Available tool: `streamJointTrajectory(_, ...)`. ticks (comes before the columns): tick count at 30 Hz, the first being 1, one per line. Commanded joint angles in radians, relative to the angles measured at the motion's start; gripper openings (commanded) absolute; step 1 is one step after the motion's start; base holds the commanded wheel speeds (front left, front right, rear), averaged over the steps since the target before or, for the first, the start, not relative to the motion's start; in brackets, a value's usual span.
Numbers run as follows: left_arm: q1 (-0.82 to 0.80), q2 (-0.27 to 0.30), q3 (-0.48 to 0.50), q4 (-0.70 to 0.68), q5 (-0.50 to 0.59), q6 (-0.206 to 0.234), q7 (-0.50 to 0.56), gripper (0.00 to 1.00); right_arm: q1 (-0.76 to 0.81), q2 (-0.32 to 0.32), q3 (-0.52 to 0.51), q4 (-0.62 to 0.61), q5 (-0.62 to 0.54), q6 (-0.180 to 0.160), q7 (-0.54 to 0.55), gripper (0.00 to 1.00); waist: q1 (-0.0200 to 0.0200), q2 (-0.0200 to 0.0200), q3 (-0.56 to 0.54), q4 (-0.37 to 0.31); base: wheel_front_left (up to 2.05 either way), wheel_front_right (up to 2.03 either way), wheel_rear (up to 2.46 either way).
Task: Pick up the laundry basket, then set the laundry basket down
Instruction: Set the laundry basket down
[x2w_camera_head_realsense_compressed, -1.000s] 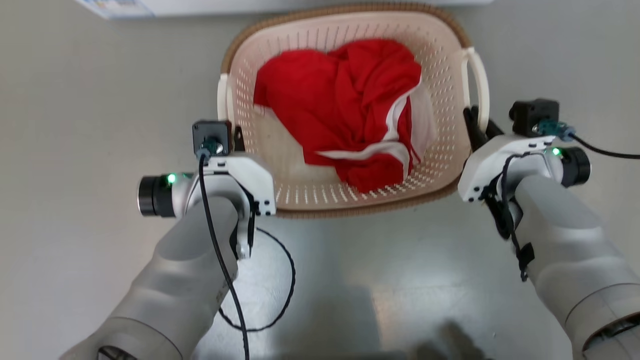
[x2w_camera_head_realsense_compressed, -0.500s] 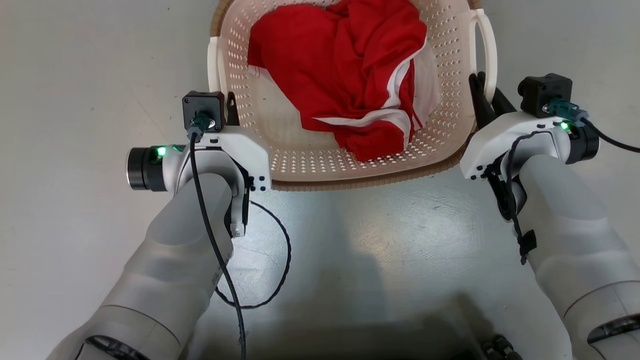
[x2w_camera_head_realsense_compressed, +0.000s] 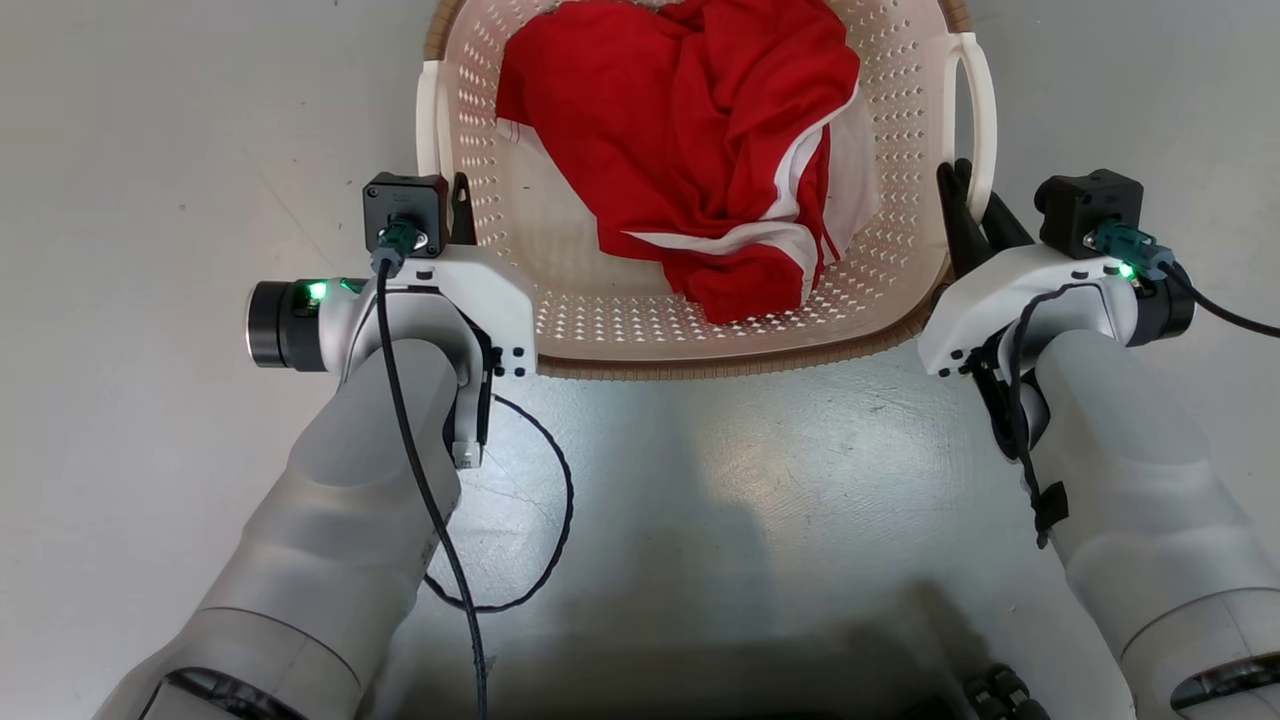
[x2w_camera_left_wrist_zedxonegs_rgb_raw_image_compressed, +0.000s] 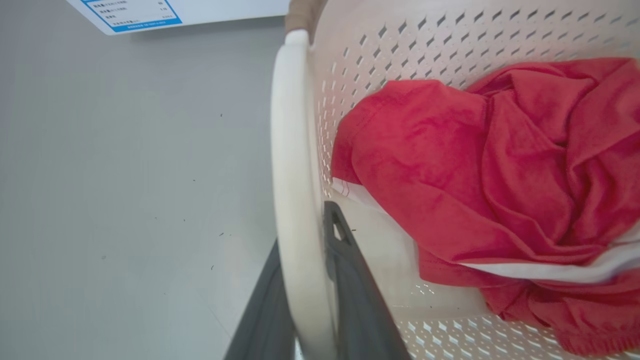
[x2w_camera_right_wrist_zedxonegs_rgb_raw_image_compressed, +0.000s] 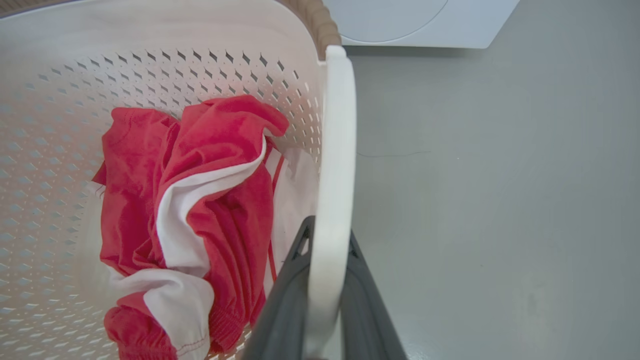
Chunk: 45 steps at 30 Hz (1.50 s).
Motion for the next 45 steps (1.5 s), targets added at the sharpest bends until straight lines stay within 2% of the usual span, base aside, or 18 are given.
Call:
streamJointTrajectory(1, -0.005, -0.002, 0.013, -0.014, 0.015, -0.011, -0.011, 0.00, 0.048, 0.035, 0.030, -0.020, -0.003, 0.008, -0.014, 0.00, 0.0000, 0.0000, 0.001, -0.001, 0.00, 0.00, 0.00)
streamJointTrajectory(7, 0.000, -0.003, 0.025, -0.006, 0.004, -0.010, -0.011, 0.00, 0.043, 0.035, 0.036, -0.019, 0.023, 0.008, -0.014, 0.00, 0.0000, 0.0000, 0.004, -0.006, 0.00, 0.00, 0.00)
streamJointTrajectory(8, -0.001, -0.003, 0.029, -0.005, -0.003, -0.005, -0.011, 0.36, 0.041, 0.035, 0.030, -0.020, 0.026, 0.008, -0.014, 0.25, 0.0000, 0.0000, 0.005, -0.008, 0.00, 0.00, 0.00)
streamJointTrajectory(9, -0.001, -0.003, 0.029, -0.001, -0.005, 0.000, -0.011, 0.86, 0.040, 0.035, 0.025, -0.016, 0.025, 0.008, -0.014, 0.60, 0.0000, 0.0000, 0.005, -0.009, 0.00, 0.00, 0.00)
streamJointTrajectory(10, -0.002, -0.003, 0.030, 0.002, -0.011, 0.006, -0.011, 1.00, 0.041, 0.035, 0.026, -0.006, 0.029, 0.008, -0.014, 1.00, 0.0000, 0.0000, 0.005, -0.008, 0.00, 0.00, 0.00)
streamJointTrajectory(22, -0.006, -0.003, 0.028, 0.020, -0.016, 0.032, -0.011, 1.00, 0.040, 0.035, 0.016, 0.011, 0.027, 0.008, -0.014, 1.00, 0.0000, 0.0000, -0.013, -0.010, 0.00, 0.00, 0.00)
streamJointTrajectory(33, 0.006, -0.003, 0.048, 0.017, -0.001, 0.032, -0.011, 1.00, 0.056, 0.035, -0.027, -0.043, 0.000, 0.008, -0.014, 1.00, 0.0000, 0.0000, -0.062, -0.025, 0.00, 0.00, 0.00)
streamJointTrajectory(43, 0.065, -0.003, 0.113, -0.098, 0.044, 0.012, -0.011, 1.00, 0.123, 0.035, -0.088, -0.139, -0.032, 0.008, -0.014, 1.00, 0.0000, 0.0000, -0.166, -0.023, 0.00, 0.00, 0.00)
streamJointTrajectory(45, 0.086, -0.003, 0.132, -0.136, 0.043, -0.004, -0.011, 1.00, 0.140, 0.035, -0.098, -0.159, -0.036, 0.008, -0.014, 1.00, 0.0000, 0.0000, -0.191, -0.020, 0.00, 0.00, 0.00)
